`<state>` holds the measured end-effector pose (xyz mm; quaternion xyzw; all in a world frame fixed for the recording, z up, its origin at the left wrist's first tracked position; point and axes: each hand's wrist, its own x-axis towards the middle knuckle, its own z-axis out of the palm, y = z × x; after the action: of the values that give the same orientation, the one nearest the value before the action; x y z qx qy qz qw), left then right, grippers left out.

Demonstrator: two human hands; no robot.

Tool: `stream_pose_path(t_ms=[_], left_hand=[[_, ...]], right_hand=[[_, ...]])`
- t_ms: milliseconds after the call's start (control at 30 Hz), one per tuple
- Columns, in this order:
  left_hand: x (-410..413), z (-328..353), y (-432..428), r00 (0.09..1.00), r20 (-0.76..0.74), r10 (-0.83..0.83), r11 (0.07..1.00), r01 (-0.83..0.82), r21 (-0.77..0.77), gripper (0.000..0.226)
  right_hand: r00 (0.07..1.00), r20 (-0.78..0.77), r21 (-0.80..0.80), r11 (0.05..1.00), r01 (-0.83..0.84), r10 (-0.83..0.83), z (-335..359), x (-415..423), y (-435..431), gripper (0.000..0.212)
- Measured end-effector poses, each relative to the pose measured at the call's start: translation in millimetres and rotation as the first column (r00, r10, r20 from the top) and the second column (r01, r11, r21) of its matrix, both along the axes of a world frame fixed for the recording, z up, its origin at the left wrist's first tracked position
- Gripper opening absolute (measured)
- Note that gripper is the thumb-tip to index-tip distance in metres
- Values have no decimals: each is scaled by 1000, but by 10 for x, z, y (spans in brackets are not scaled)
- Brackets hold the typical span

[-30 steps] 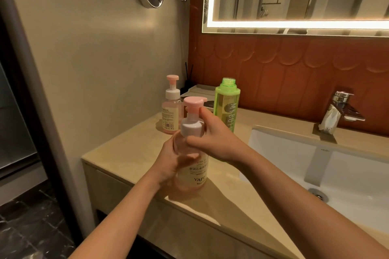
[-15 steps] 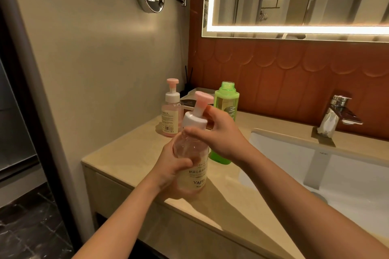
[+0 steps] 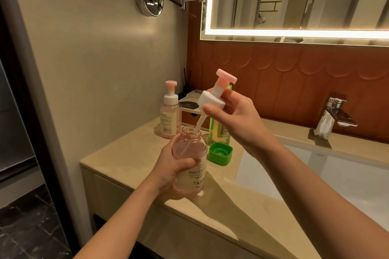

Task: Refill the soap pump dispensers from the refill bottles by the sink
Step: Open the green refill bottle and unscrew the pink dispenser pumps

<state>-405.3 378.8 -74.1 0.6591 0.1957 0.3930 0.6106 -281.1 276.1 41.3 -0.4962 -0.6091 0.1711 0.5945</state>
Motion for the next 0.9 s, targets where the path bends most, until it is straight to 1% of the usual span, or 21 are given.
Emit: stream_pose_path(t_ms=[67, 233, 333, 500, 600, 667, 767, 800, 900], left_hand=[[-6, -2, -19, 1000, -5, -4, 1000, 4, -22, 80], [22, -13, -11, 999, 17, -36, 987, 38, -158, 73], [32, 3, -8, 999, 27, -33, 986, 37, -160, 77], [81, 10, 47, 999, 40, 10, 984, -2, -176, 80], [101, 46, 113, 999, 45, 18, 974, -7, -225, 83], [112, 79, 157, 999, 30, 22, 974, -14, -225, 79], [155, 118, 249, 999, 10, 33, 950, -29, -310, 68], [170, 132, 288, 999, -4, 44, 949, -43, -312, 66], [230, 191, 381, 992, -86, 96, 967, -114, -228, 60]], right_hand=[[999, -19, 19, 999, 27, -27, 14, 28, -13, 40], [994, -70, 46, 995, 91, -87, 40, 115, -72, 33], [987, -130, 52, 993, 103, -96, 40, 168, -93, 37], [966, -221, 49, 987, 151, -137, 8, 274, -71, 25], [943, -287, 47, 981, 191, -170, 2, 353, -53, 23], [922, -330, 41, 972, 231, -205, -1, 405, -44, 29], [896, -346, 25, 951, 307, -279, -24, 491, -21, 48], [888, -348, 19, 945, 328, -301, -37, 521, -12, 51], [886, -311, -31, 935, 354, -345, -96, 589, 5, 51]])
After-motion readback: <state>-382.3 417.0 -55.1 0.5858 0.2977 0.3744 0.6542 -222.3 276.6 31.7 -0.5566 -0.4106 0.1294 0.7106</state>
